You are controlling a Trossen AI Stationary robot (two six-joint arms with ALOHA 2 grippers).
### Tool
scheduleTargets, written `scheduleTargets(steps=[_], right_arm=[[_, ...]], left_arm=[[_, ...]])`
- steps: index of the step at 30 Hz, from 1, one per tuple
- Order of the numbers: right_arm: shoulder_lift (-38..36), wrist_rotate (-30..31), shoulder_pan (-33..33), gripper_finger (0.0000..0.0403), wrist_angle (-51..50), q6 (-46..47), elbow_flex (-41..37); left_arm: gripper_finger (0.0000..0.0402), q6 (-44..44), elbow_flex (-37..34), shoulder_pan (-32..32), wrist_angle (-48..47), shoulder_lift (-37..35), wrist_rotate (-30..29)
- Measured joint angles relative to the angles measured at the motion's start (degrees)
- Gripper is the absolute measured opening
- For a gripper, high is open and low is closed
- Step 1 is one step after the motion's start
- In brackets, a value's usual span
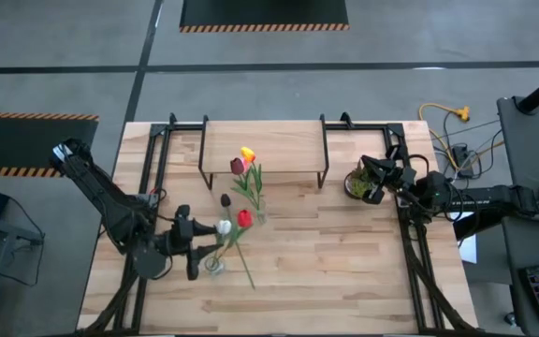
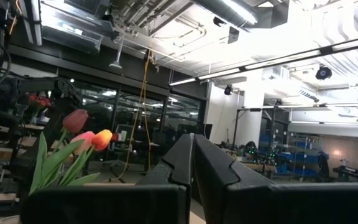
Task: Pick and place flowers into a vace then onto a shelf
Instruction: Put the white flower into the bottom transparent vase, then put the black flower into the bottom transparent vase
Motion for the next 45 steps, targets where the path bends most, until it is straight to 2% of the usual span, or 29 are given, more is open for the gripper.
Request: scheduleTargets(steps=[3,10,14,20,28,33,40,45], right_arm=[[0.0,-0.01,0.02,0.0008,0.0,0.0,0.0],[0.02,-0.02,0.0,0.0008,0.0,0.0,0.0],[0.01,-0.02,0.02,0.0009,0.0,0.0,0.0],[0.02,-0.02,0.0,0.0008,0.02,0.24,0.0],[0.02,-0.02,0.0,0.0008,0.02,0.26,0.0],[0.01,-0.02,0.02,0.0009,0.02,0.39,0.0],[0.0,-0.01,0.02,0.0009,0.06,0.37,0.0],[0.02,-0.02,0.02,0.0009,0.09,0.35,0.0]], left_arm=[[0.0173,0.0,-0.57,0.0,0.02,0.23,3.27],[0.0173,-0.02,0.52,0.0,-3.43,-1.58,16.05],[0.0173,-1.48,0.72,0.0,-6.7,-3.85,18.27],[0.0174,-9.67,0.72,0.02,-15.69,-8.53,16.82],[0.0174,-20.62,0.72,0.12,-24.58,-12.24,3.4],[0.0174,-24.15,-0.69,1.35,-28.45,-11.41,-0.33],[0.0174,-35.11,-7.36,6.29,-30.03,-12.32,0.43],[0.0174,-37.61,-12.63,8.25,-27.08,-14.46,2.32]])
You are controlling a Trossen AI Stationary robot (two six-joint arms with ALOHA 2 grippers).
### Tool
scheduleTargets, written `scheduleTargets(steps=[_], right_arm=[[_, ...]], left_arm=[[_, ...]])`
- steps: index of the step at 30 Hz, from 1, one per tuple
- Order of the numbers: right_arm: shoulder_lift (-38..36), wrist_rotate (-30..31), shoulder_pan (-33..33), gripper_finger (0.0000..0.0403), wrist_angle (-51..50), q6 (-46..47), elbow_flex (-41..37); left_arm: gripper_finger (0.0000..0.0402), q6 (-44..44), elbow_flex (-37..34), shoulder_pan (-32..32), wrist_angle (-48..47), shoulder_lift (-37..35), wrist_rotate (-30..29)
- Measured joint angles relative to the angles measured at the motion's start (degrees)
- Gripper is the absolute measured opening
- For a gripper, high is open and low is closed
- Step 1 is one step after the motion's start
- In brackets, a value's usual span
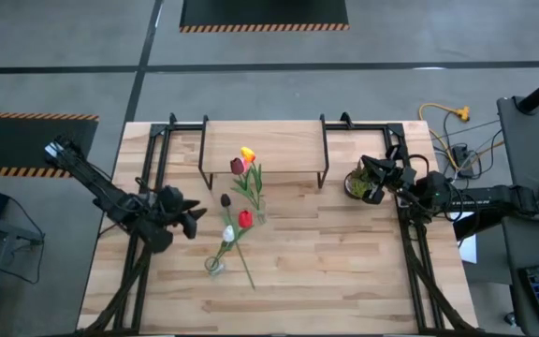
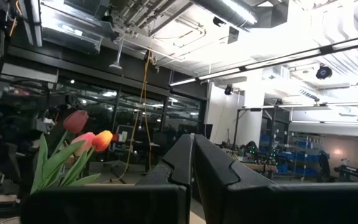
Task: Pick and place flowers into a vace then onto a shelf
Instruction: Put the black flower into the bottom transparent vase
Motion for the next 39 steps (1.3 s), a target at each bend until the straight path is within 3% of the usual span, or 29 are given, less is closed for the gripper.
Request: scheduleTargets(steps=[4,8,12,17,21,26,39], right_arm=[[0.0,0.0,-0.02,0.0008,0.13,-0.11,0.0],[0.0,0.0,-0.01,0.0009,0.32,-0.13,-0.02],[-0.02,0.0,0.0,0.0009,0.39,-0.13,0.0],[-0.01,0.0,-0.01,0.0009,0.46,-0.41,0.0],[0.0,0.0,0.0,0.0009,0.48,-0.37,0.0],[-0.01,0.0,0.0,0.0008,0.48,-0.37,0.0],[0.0,0.0,-0.02,0.0008,0.53,-0.59,0.0]], left_arm=[[0.0174,0.05,-3.22,2.75,5.69,-0.58,0.01],[0.0173,-3.51,-6.23,7.75,5.7,-0.31,0.62],[0.0173,-3.23,-7.31,13.68,7.55,-0.19,7.24],[0.0173,5.67,-7.28,19.21,14.82,0.89,12.87],[0.0173,6.67,-7.1,23.02,14.73,1.18,15.7],[0.0173,7.21,-7.21,28.59,14.75,1.44,23.58],[0.0173,10.79,-7.28,32.14,18.53,5.86,32.28]])
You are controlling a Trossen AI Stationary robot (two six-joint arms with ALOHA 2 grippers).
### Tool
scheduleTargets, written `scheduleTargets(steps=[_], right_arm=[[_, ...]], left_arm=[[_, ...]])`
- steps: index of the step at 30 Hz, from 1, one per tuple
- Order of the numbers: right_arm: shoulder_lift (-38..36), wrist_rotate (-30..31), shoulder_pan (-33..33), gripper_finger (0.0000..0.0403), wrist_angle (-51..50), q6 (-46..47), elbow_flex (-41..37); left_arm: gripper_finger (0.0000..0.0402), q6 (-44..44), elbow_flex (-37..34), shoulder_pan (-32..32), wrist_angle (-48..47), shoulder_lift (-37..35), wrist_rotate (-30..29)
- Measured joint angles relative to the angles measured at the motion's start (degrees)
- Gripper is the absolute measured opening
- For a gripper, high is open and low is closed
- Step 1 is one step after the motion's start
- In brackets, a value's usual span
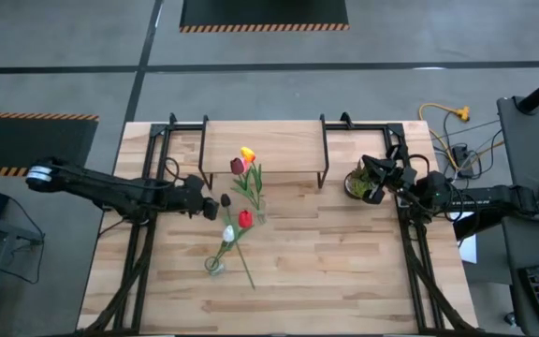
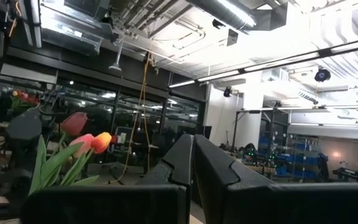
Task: Pick and place flowers into a vace then onto a shelf
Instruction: Put the black flower into the bottom transparent vase
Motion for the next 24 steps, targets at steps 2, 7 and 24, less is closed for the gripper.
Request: scheduleTargets(steps=[2,7,24], right_arm=[[-0.01,0.0,0.0,0.0009,-0.05,0.02,0.06],[0.0,0.0,0.02,0.0009,-0.05,0.02,0.09],[-0.02,0.0,0.02,0.0008,-0.07,0.05,0.09]], left_arm=[[0.0173,-0.06,0.0,0.04,0.23,1.37,0.0],[0.0173,-0.17,0.0,0.04,2.63,4.82,0.03],[0.0173,-1.49,0.0,0.04,13.29,17.46,1.54]])
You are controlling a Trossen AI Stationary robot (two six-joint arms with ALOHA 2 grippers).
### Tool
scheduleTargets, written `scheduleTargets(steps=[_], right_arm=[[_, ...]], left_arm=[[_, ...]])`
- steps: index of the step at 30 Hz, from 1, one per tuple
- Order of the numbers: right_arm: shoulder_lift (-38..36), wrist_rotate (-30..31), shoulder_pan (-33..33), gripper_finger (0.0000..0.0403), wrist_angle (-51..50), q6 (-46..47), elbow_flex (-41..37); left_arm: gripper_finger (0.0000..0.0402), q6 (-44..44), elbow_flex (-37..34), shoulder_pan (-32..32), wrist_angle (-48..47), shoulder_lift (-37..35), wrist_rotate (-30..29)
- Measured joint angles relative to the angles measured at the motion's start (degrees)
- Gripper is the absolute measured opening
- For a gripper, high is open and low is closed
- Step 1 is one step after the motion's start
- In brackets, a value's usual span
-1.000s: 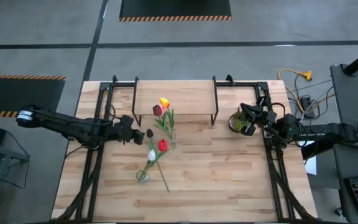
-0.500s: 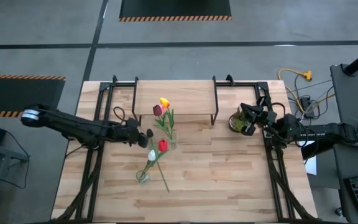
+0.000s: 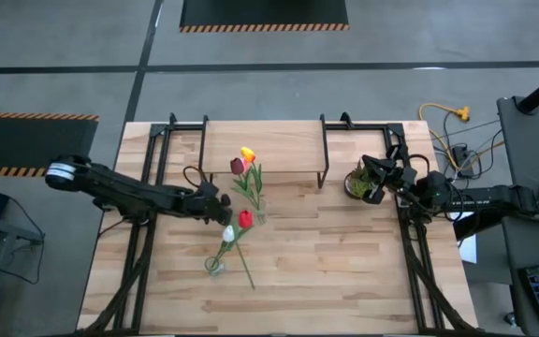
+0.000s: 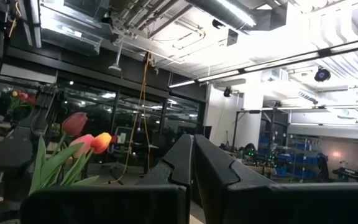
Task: Pick and place flowers into a vace then onto a shelf
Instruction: Put the black flower into the bottom transparent vase
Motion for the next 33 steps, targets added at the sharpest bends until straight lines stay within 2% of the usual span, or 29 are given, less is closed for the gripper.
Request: scheduleTargets(steps=[11,17,33], right_arm=[[0.02,0.0,0.01,0.0009,0.0,-0.01,0.0],[0.02,0.0,0.01,0.0009,0.0,-0.01,0.0],[0.0,0.0,-0.02,0.0009,0.02,0.01,0.0]], left_arm=[[0.0173,-0.29,0.03,0.0,6.09,6.04,0.15],[0.0168,-1.97,0.26,-0.04,6.39,9.31,-0.47],[0.0046,-1.19,0.07,0.02,4.61,8.89,-0.29]])
